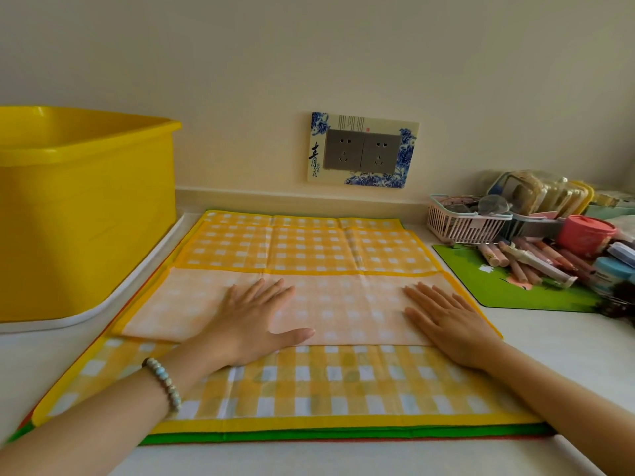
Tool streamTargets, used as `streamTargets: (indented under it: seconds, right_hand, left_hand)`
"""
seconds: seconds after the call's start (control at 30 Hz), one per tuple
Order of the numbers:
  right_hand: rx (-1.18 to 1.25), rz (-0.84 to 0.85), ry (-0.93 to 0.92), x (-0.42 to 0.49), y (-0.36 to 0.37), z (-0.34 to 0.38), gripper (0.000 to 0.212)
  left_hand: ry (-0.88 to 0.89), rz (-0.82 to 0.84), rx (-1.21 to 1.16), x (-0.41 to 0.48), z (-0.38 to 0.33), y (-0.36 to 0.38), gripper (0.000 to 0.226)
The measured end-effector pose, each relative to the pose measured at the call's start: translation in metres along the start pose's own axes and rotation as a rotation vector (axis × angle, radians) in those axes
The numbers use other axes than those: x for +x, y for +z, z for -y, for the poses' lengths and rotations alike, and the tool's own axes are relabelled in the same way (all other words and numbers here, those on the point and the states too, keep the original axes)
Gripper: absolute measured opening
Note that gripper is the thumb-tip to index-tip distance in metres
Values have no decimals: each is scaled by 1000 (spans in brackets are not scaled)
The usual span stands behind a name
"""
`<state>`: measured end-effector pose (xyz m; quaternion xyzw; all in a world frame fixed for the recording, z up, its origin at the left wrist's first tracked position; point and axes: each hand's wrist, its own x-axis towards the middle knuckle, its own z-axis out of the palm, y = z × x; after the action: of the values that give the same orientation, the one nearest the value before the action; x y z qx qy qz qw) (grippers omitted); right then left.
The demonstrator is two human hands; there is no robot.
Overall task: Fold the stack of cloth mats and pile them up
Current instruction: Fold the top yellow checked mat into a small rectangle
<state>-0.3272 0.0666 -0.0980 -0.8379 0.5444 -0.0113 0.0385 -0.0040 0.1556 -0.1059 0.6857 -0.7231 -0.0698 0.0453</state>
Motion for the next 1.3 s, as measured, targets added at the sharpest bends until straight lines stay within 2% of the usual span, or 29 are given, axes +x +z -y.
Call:
streamTargets:
  seconds: [0.13,0.2,0.37,0.5,0.83,1.13,1.3]
  right_hand:
    - [2,36,19,1,-4,1,58]
    - [46,50,11,2,-9,10,57]
    - [172,18,-271,3,-13,72,56]
    - [191,33,-355,4,-2,113,54]
    - [113,71,-326,1,5,114,66]
    - [113,67,-344,3,7,112,63]
    - [115,76,-340,4,6,113,64]
  left_hand:
    - [12,-6,-8,1,0,1,110]
    - [16,2,-18,1,1,2,102]
    - [23,21,-18,2,1,2,94]
    - [21,22,-8,2,-1,1,94]
    - [46,53,-24,-8,19,-5,83]
    - [-76,71,-29,-52,74,-19,70]
    - [-55,85,-113,-56,74,-27,80]
